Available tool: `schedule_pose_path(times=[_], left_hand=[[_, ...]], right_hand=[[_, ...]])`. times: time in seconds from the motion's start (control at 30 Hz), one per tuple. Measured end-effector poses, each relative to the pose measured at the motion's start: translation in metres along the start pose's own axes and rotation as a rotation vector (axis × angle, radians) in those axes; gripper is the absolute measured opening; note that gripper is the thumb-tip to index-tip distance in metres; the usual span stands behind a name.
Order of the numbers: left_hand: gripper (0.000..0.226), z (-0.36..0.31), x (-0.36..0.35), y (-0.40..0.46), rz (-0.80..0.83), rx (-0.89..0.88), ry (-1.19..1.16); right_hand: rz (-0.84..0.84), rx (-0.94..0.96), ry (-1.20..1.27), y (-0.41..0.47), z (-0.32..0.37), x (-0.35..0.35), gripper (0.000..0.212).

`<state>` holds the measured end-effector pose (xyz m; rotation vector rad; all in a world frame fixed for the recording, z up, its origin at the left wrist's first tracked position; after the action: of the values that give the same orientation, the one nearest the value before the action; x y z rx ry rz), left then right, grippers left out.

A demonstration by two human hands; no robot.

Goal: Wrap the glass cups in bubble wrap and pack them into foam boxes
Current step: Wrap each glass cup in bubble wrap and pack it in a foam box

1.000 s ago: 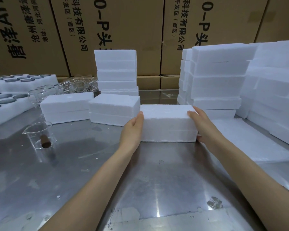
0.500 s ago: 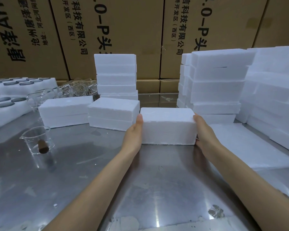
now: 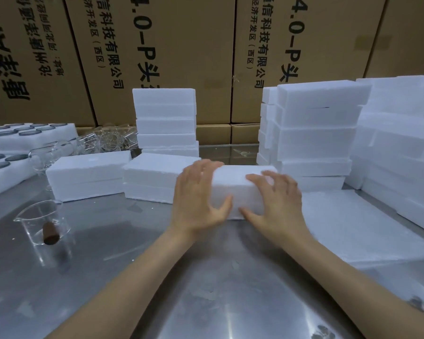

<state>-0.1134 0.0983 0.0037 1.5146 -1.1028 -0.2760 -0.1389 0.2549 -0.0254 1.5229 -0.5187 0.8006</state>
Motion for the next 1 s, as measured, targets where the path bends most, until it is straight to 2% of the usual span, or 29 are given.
schedule_pose_path(times=[0.07, 0.13, 0.2, 0.3, 0.37, 0.43, 0.87, 1.0], left_hand=[[0.054, -0.006, -0.016, 0.004, 0.211, -0.149, 0.149], [0.054, -0.001, -0.028, 0.005, 0.338, -0.157, 0.25], [0.061, 0.012, -0.031, 0.01, 0.377, -0.097, 0.285], [0.086, 0.052, -0.027, 0.018, 0.447, 0.11, 0.277], [0.099, 0.082, -0.023, 0.018, 0.561, 0.228, 0.328], [0.103, 0.099, -0.02, 0.015, 0.647, 0.26, 0.385], [0.076, 0.1, -0.016, 0.02, 0.537, 0.255, 0.567], [0.075, 0.102, -0.015, 0.015, 0.456, 0.283, 0.559]], right_hand=[[0.059, 0.024, -0.037, 0.002, 0.003, -0.012, 0.064], [0.043, 0.039, -0.062, 0.007, 0.004, -0.013, 0.062], [0.065, 0.048, -0.101, 0.015, 0.005, -0.017, 0.062], [0.099, 0.047, -0.088, 0.024, 0.007, -0.025, 0.061], [0.1, 0.05, -0.071, 0.027, 0.007, -0.027, 0.06], [0.11, 0.052, -0.071, 0.029, 0.008, -0.03, 0.06], [0.162, 0.05, -0.174, 0.061, 0.015, -0.051, 0.059], [0.194, 0.029, -0.246, 0.075, 0.016, -0.063, 0.057]])
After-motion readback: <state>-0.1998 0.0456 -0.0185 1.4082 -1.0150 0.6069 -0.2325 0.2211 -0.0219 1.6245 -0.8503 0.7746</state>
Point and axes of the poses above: each hand's wrist, its own y-axis towards the middle knuckle, its own x-axis out of the back of the hand, z = x × y, the point moved 9 cm from there along y, towards the middle knuckle, and after that the axes turned 15 degrees about -y, right-handed, at the moved point
